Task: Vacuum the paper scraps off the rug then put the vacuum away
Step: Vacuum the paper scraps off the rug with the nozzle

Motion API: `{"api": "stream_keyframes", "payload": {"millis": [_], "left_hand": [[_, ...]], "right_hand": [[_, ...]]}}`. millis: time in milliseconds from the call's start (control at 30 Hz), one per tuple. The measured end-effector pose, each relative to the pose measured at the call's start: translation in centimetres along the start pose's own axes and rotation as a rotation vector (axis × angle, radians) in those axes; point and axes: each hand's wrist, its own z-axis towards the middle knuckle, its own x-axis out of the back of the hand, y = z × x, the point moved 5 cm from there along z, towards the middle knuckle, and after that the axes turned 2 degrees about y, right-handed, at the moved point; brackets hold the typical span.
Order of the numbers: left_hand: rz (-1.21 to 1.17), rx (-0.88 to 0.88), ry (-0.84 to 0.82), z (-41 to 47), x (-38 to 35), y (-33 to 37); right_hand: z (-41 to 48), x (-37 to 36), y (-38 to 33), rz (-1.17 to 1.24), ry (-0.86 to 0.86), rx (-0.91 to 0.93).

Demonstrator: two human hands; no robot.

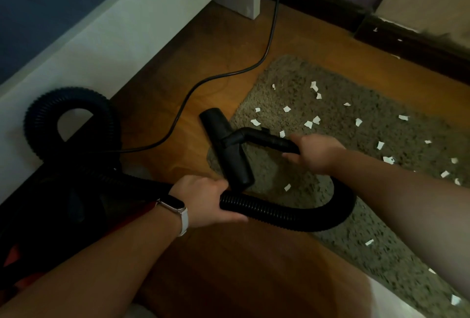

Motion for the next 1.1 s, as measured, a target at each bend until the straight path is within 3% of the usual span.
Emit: {"api": "stream_keyframes", "payload": {"millis": [300,500,667,933,1100], "left_hand": [[0.046,0.016,0.003,0.7,0.4,0.2],[0.090,-0.070,0.005,1.1,0.7,1.4],[0.058,-0.270,-0.064,1.0,0.2,5.6],[0.066,-0.248,-0.044,0.7,-0.3,6.8],[0.040,-0.227,-0.024,0.5,0.0,6.2]], "right_hand": [[-1.9,0.0,3.9,0.096,0.054,-0.169],[-2.5,-0.5,4.5,0.089,0.108,-0.205],[-1.9,-0.2,3.1,0.067,0.103,-0.150],[-0.4,0.9,-1.0,-0.040,0.075,0.037],[-0.6,1.1,-0.8,-0.043,0.033,0.018]]}}
